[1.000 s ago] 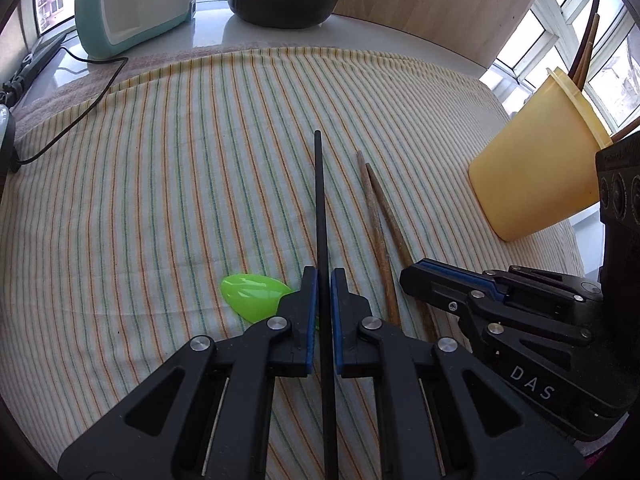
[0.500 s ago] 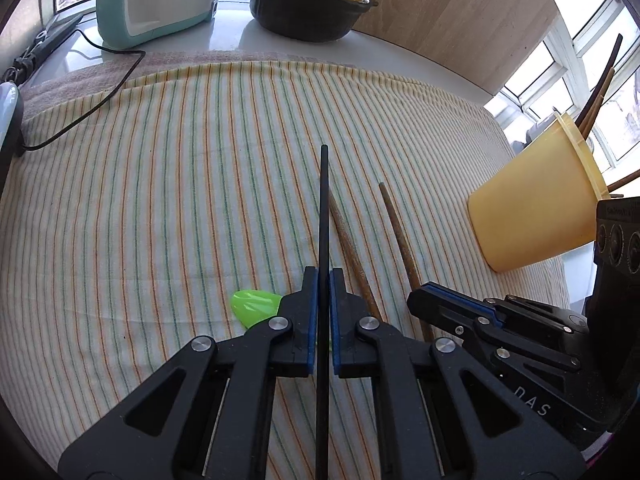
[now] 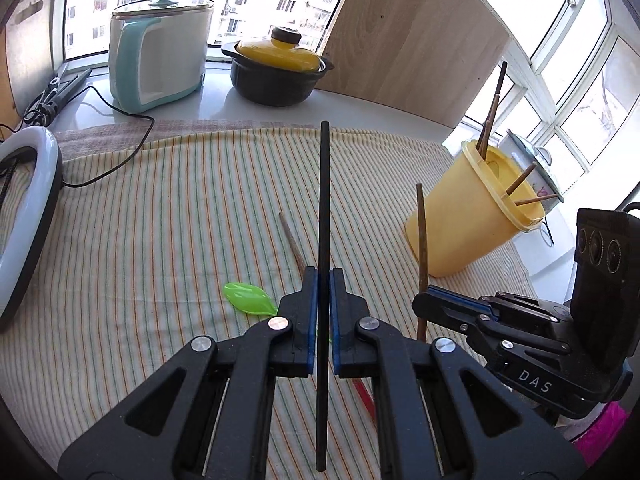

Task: Organize utensils
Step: 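Lift both held chopsticks upright and carry them over the yellow container, then lower both chopsticks into the yellow container and open both tools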

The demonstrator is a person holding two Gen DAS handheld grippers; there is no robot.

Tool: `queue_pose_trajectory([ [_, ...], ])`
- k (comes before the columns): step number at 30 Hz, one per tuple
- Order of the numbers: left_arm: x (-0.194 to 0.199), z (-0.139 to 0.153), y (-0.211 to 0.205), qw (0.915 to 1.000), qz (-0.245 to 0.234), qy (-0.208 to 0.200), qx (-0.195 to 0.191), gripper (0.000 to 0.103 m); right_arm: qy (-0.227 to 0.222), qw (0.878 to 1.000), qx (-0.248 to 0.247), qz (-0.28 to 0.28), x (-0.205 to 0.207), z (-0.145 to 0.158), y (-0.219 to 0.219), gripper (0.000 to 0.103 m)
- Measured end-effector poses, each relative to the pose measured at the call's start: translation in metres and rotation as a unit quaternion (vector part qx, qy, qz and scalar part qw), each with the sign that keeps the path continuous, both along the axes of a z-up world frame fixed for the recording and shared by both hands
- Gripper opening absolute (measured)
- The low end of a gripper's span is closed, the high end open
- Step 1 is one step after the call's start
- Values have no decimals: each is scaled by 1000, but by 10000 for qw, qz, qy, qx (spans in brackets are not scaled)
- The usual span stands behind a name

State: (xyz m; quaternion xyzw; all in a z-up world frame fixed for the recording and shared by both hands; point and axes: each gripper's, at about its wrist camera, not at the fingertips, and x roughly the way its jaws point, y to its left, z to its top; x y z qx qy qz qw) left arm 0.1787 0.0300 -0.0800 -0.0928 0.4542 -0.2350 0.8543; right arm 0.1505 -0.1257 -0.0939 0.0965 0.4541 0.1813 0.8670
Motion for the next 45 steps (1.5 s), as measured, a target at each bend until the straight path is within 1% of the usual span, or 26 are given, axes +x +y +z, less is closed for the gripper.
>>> queue_pose_trajectory([
  [2, -7, 7, 0, 10000, -13, -82, -2, 3, -129, 9999, -5, 18, -8, 7, -5, 4],
  [6, -18, 18, -1, 9997, -61, -186, -127, 3, -349, 9994, -7, 27, -19, 19, -18, 4],
  [12, -35, 43, -12, 9984, -190, -488, -194, 3, -747, 9972, -35, -15, -40, 39, -37, 4],
  [18, -49, 69, -27, 9957, -401, -780, -285, 3, -1184, 9926, -226, -135, -61, 61, -56, 4],
  [24, -56, 94, -39, 9920, -556, -1053, -423, 3, -1481, 9883, -237, -271, -73, 85, -79, 4],
  [29, -59, 112, -50, 9892, -650, -1225, -477, 3, -1638, 9855, -173, -419, -75, 103, -92, 4],
  [40, -54, 145, -71, 9826, -797, -1541, -662, 3, -1975, 9776, 52, -732, -78, 143, -138, 4],
  [45, -47, 158, -79, 9795, -863, -1617, -830, 3, -2141, 9730, 72, -858, -80, 160, -154, 4],
])
